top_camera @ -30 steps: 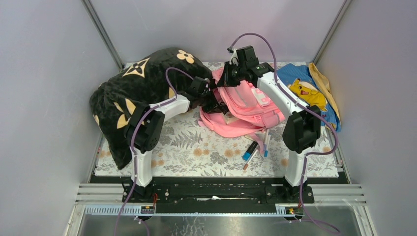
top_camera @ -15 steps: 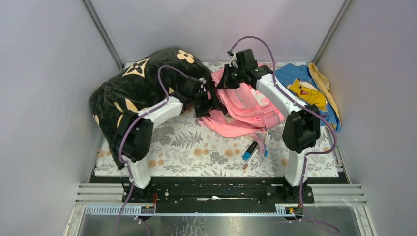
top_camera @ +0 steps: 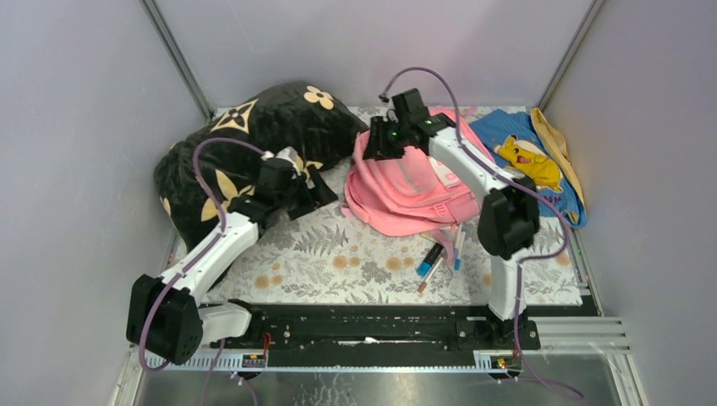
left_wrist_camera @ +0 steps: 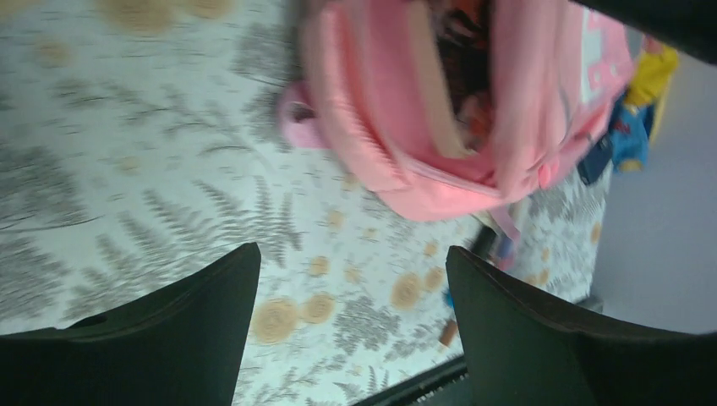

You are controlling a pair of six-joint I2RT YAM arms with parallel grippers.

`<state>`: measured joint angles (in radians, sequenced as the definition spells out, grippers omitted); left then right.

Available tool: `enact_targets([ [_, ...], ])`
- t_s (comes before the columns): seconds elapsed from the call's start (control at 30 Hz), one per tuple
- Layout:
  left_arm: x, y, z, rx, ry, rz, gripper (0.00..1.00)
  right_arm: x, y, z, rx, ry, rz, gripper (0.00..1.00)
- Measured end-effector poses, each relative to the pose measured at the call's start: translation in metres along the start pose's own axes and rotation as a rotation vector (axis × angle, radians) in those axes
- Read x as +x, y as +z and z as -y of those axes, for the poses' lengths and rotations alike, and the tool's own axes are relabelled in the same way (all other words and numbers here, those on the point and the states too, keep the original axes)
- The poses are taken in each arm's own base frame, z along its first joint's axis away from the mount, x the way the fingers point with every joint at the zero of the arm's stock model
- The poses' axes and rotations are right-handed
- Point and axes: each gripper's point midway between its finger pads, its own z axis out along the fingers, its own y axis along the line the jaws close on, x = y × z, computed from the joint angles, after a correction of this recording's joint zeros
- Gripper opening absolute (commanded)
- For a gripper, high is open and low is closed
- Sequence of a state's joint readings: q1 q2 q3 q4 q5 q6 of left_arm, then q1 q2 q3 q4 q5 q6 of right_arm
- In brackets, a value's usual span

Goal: Pack the student bag
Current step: Place the book in the student bag, then adjust the student bag at the center of the board.

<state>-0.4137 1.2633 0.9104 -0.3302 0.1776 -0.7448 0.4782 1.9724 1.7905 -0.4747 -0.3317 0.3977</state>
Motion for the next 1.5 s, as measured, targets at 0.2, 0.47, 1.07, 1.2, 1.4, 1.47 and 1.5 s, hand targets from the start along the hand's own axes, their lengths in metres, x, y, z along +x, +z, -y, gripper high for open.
enact_targets([
  [0.2,-0.008,-0.014,-0.023,-0.032,-0.027,0.074,0.91,0.028,0.032,-0.007,0.099,-0.130,-0.114,0.99],
  [0.47,0.015,-0.001,0.032,0.083,0.126,0.011,0.91,0.023,-0.094,0.072,0.364,-0.038,0.124,1.00],
  [1.07,0.038,0.053,0.097,0.198,0.256,-0.057,0.88,0.107,-0.165,0.180,0.577,0.251,0.201,0.86],
  [1.2,0.013,0.070,0.083,0.173,0.150,-0.058,0.88,0.088,-0.133,0.147,0.552,0.092,0.157,0.86],
  [1.4,-0.009,0.075,0.063,0.151,0.006,-0.055,0.88,0.084,-0.091,0.107,0.510,-0.096,0.096,0.86],
  [1.47,-0.017,0.075,0.056,0.154,-0.043,-0.048,0.88,0.084,-0.078,0.093,0.492,-0.151,0.081,0.86],
  [1.5,-0.019,0.075,0.052,0.153,-0.061,-0.049,0.88,0.083,-0.071,0.087,0.483,-0.175,0.074,0.86],
])
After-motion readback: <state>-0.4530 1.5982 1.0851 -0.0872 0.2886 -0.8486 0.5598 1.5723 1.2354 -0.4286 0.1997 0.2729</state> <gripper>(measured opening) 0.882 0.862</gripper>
